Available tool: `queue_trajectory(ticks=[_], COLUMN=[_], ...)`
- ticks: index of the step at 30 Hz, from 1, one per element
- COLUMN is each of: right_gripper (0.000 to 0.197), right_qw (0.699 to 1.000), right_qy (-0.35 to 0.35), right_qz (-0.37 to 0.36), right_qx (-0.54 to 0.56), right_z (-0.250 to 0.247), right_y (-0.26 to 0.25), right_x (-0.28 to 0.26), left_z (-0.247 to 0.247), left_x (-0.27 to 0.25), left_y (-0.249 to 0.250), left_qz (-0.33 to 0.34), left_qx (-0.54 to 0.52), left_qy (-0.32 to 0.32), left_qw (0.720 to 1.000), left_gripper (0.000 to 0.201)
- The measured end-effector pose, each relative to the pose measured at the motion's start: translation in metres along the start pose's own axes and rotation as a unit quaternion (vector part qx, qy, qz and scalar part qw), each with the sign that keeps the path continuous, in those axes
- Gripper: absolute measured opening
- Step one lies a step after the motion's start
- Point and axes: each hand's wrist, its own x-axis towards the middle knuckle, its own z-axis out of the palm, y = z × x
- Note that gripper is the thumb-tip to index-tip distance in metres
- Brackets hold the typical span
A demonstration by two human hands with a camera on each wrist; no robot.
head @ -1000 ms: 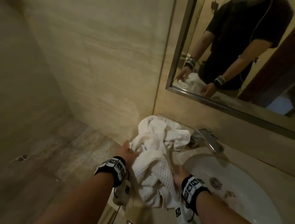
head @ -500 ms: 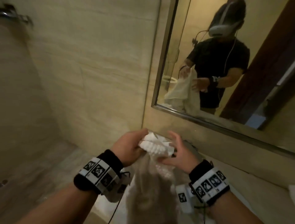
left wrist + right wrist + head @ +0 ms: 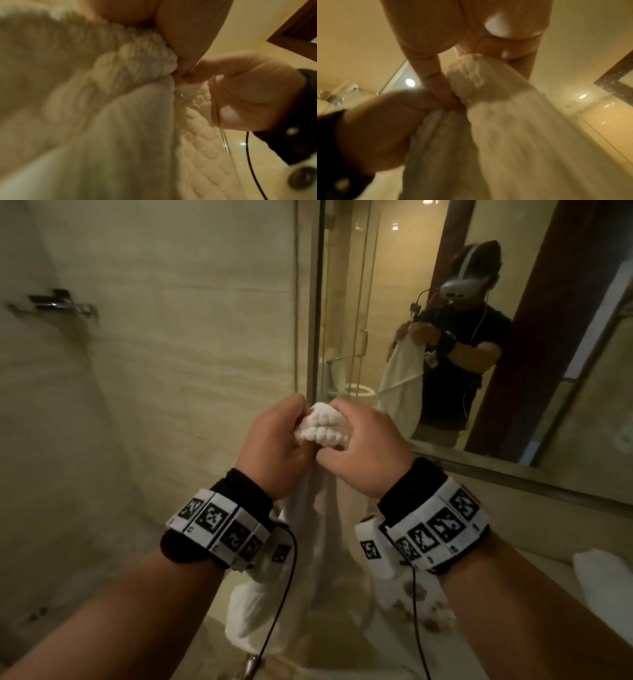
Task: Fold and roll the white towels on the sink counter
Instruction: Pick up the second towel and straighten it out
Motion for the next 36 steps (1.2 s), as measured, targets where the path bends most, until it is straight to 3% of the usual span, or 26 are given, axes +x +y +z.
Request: queue_trajectory(ticks=[2, 5, 8, 10, 13, 15, 16, 18, 21, 24, 26, 29, 31, 33, 36], right_gripper=[0.021, 0.020, 0.018, 0.017, 0.006, 0.006, 0.009, 0.016, 0.017, 0.010, 0.008, 0.010, 0.036, 0.048, 0.036], right_qw=[0.997, 0.994, 0.994, 0.992, 0.987, 0.984, 0.983, 0.984, 0.986, 0.985, 0.987, 0.997, 0.993, 0.994, 0.987], right_qy=[-0.045, -0.028, -0.004, 0.011, 0.032, 0.059, 0.073, 0.095, 0.114, 0.136, 0.133, 0.029, -0.060, -0.032, 0.076], right_qz=[0.025, 0.019, -0.001, -0.015, -0.028, -0.043, -0.049, -0.049, -0.041, -0.018, 0.012, 0.071, 0.085, 0.062, 0.079], right_qx=[0.058, 0.104, 0.107, 0.128, 0.156, 0.162, 0.159, 0.144, 0.119, 0.106, 0.087, 0.027, 0.054, 0.079, 0.121], right_z=[-0.014, -0.026, -0.032, -0.037, -0.050, -0.062, -0.067, -0.080, -0.097, -0.115, -0.122, -0.124, -0.119, -0.114, -0.118], right_y=[-0.010, -0.016, -0.024, -0.026, -0.026, -0.024, -0.023, -0.021, -0.016, -0.009, -0.004, 0.001, -0.002, -0.005, -0.011], right_x=[-0.009, -0.023, -0.036, -0.040, -0.044, -0.048, -0.050, -0.054, -0.062, -0.071, -0.078, -0.089, -0.091, -0.090, -0.092], left_z=[-0.002, -0.001, 0.002, 0.003, 0.005, 0.009, 0.011, 0.016, 0.016, 0.015, 0.011, 0.010, 0.020, 0.030, 0.034], left_x=[-0.003, -0.011, -0.020, -0.024, -0.032, -0.042, -0.047, -0.051, -0.045, -0.031, -0.020, -0.006, -0.003, -0.002, 0.002], left_y=[0.020, 0.039, 0.048, 0.050, 0.043, 0.039, 0.035, 0.033, 0.039, 0.048, 0.056, 0.079, 0.105, 0.122, 0.122], left_qz=[0.023, 0.033, 0.007, -0.018, -0.118, -0.187, -0.212, -0.217, -0.178, -0.118, -0.106, -0.026, 0.067, 0.107, 0.103], left_qx=[0.030, 0.055, -0.047, -0.171, -0.397, -0.450, -0.448, -0.379, -0.308, -0.291, -0.320, -0.266, -0.207, -0.176, -0.172], left_qy=[-0.015, -0.024, -0.029, -0.061, -0.187, -0.264, -0.291, -0.309, -0.278, -0.185, -0.125, -0.113, -0.143, -0.143, -0.097], left_qw=[0.999, 0.998, 0.998, 0.983, 0.891, 0.832, 0.819, 0.845, 0.892, 0.931, 0.933, 0.957, 0.966, 0.968, 0.975], left_gripper=[0.018, 0.021, 0.024, 0.035, 0.075, 0.073, 0.064, 0.054, 0.033, 0.034, 0.024, 0.036, 0.036, 0.030, 0.026])
